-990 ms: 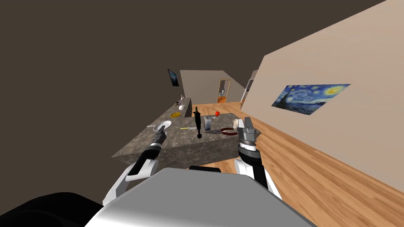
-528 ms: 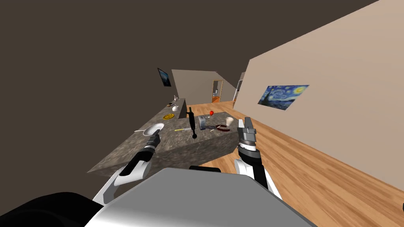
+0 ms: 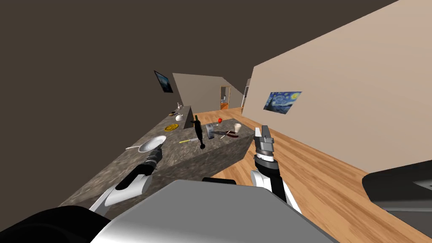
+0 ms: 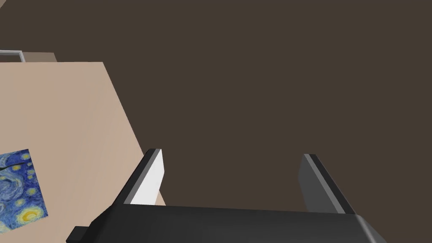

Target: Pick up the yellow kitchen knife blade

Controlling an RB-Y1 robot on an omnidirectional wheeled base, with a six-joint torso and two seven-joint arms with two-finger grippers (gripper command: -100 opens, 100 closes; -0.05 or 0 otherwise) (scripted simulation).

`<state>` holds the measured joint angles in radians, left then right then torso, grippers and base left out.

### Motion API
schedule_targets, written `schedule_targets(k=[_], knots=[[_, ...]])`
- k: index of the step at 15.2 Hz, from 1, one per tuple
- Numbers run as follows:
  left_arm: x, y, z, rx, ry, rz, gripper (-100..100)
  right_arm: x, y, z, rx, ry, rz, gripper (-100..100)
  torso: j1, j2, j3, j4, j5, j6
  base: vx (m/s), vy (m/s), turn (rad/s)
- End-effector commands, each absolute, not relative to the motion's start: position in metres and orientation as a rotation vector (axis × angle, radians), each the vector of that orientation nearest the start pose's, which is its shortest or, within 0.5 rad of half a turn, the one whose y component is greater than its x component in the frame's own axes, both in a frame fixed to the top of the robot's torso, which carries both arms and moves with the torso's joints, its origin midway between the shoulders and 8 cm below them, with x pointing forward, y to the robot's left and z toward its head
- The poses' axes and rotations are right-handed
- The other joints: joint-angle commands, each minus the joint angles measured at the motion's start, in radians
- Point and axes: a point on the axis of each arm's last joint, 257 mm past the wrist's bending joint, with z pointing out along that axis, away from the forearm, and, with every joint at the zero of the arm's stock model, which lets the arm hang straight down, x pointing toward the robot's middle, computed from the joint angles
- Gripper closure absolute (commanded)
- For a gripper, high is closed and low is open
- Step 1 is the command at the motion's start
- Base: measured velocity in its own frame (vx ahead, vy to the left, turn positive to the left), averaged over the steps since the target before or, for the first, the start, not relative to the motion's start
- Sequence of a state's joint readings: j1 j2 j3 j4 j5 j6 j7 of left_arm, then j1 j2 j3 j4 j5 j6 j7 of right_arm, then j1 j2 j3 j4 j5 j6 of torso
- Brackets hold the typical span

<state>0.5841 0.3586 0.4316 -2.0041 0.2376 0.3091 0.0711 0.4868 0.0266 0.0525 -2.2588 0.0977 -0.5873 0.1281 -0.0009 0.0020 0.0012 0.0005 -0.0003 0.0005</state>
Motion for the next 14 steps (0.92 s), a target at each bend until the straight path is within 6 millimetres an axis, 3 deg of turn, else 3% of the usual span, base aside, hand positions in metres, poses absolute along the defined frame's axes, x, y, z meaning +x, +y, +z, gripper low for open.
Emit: schedule_targets(k=[1,2,3,5,6,8,9,11,12,14], knots=[[0.313,0.56,-0.236,-1.504,1.163,-0.531,-100,0.337,-0.248,0.035,0.51,0.622,1.198,0,0.0,0.0,0.0,0.0,0.0,0.0,-0.01,-0.013,-0.142],[0.312,0.56,-0.238,-1.515,1.168,-0.524,-100,0.337,-0.248,0.035,0.51,0.622,1.197,0,0.0,0.0,0.0,0.0,0.0,0.0,-0.002,-0.002,-0.031],[0.297,0.584,-0.241,-1.555,1.148,-0.478,-100,0.337,-0.248,0.035,0.51,0.622,1.197,0,0.001,-0.001,0.0,0.0,0.0,-0.001,-0.018,-0.022,-0.266],[0.292,0.585,-0.25,-1.592,1.162,-0.453,-100,0.338,-0.248,0.035,0.51,0.622,1.198,0,0.0,0.0,0.0,0.0,0.0,0.0,-0.008,-0.033,-0.258],[0.276,0.608,-0.252,-1.634,1.137,-0.408,-100,0.337,-0.248,0.035,0.51,0.622,1.197,0,0.0,-0.001,0.0,0.0,0.0,0.0,-0.007,-0.029,-0.265],[0.27,0.609,-0.261,-1.67,1.151,-0.384,-100,0.337,-0.248,0.035,0.51,0.622,1.198,0,0.0,-0.001,0.0,0.0,0.0,0.0,-0.005,-0.016,-0.176],[0.254,0.63,-0.261,-1.708,1.12,-0.345,-100,0.337,-0.248,0.035,0.51,0.622,1.197,0,0.001,-0.001,0.0,0.0,0.0,-0.001,0.003,-0.036,-0.228],[0.247,0.63,-0.271,-1.75,1.133,-0.316,-100,0.337,-0.248,0.035,0.51,0.622,1.198,0,0.0,-0.001,-0.001,0.0,0.0,0.0,0.006,-0.03,-0.233],[0.229,0.651,-0.27,-1.791,1.099,-0.278,-100,0.337,-0.248,0.035,0.51,0.622,1.197,0,0.0,-0.001,-0.001,0.0,0.0,0.0,0.004,-0.023,-0.221],[0.222,0.65,-0.279,-1.828,1.11,-0.253,-100,0.337,-0.248,0.035,0.51,0.622,1.198,0,0.0,-0.002,-0.001,0.0,0.0,0.0,0.01,-0.029,-0.265]])
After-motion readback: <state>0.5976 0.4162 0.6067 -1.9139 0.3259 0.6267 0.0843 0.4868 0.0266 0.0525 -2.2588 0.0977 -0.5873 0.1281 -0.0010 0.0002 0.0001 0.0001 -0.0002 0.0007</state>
